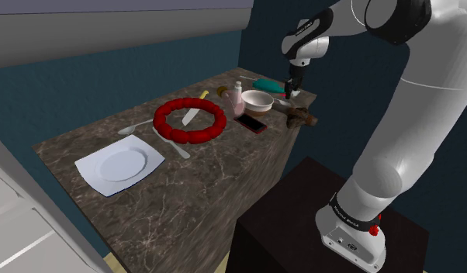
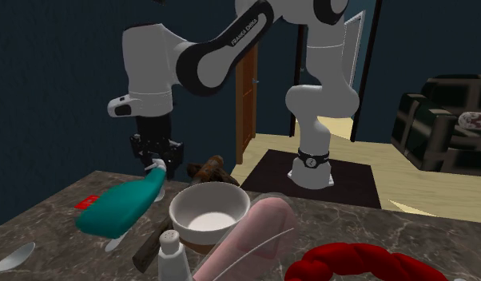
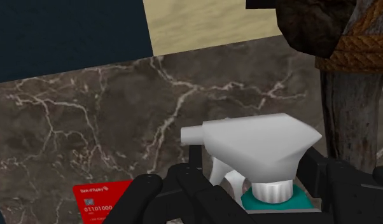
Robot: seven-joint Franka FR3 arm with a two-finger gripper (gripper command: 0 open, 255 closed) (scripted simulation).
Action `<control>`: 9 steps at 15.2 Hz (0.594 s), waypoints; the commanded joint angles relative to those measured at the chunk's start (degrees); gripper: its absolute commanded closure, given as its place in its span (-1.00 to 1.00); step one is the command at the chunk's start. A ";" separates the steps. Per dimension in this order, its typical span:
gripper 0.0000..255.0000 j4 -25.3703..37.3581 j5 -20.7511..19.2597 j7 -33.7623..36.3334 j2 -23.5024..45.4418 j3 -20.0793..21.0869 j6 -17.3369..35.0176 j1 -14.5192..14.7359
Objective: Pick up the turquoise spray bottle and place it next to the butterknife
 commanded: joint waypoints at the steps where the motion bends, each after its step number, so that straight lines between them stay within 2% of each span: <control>1: 1.00 0.71 -0.42 0.25 -0.82 -0.09 -1.46 0.14; 9: 1.00 3.95 -1.76 0.87 -3.53 -0.31 -7.17 0.49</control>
